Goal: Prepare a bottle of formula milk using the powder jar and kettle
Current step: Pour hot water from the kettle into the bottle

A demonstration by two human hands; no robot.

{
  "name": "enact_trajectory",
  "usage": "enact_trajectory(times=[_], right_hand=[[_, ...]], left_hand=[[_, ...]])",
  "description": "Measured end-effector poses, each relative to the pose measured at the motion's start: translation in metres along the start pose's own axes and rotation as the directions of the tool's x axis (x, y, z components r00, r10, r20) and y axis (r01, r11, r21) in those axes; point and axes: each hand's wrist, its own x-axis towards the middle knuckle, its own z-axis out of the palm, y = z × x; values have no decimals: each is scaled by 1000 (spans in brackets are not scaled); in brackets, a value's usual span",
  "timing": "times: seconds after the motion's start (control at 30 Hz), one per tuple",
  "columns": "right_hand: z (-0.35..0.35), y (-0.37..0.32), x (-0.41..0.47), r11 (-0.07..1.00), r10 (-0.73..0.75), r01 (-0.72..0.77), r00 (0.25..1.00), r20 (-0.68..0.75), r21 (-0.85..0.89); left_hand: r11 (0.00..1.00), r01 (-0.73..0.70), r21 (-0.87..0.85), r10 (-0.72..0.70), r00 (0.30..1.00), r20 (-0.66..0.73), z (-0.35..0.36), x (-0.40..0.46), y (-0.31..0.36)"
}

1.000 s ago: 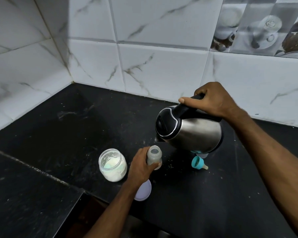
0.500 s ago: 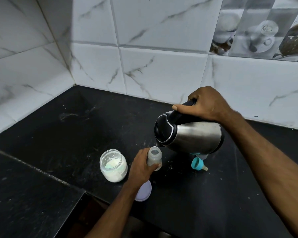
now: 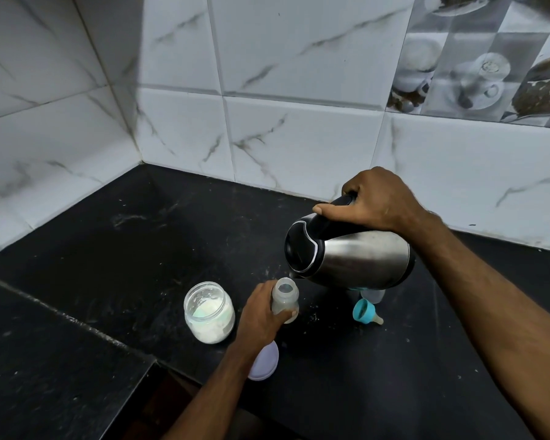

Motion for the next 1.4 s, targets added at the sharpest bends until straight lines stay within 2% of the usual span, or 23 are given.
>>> enact_trajectory(times=[1.4], right_hand=[[0,-5,5,993,-61,62,998,9,-100]], left_hand=[[1000,5,18,-5,1000,1,0,0,0]])
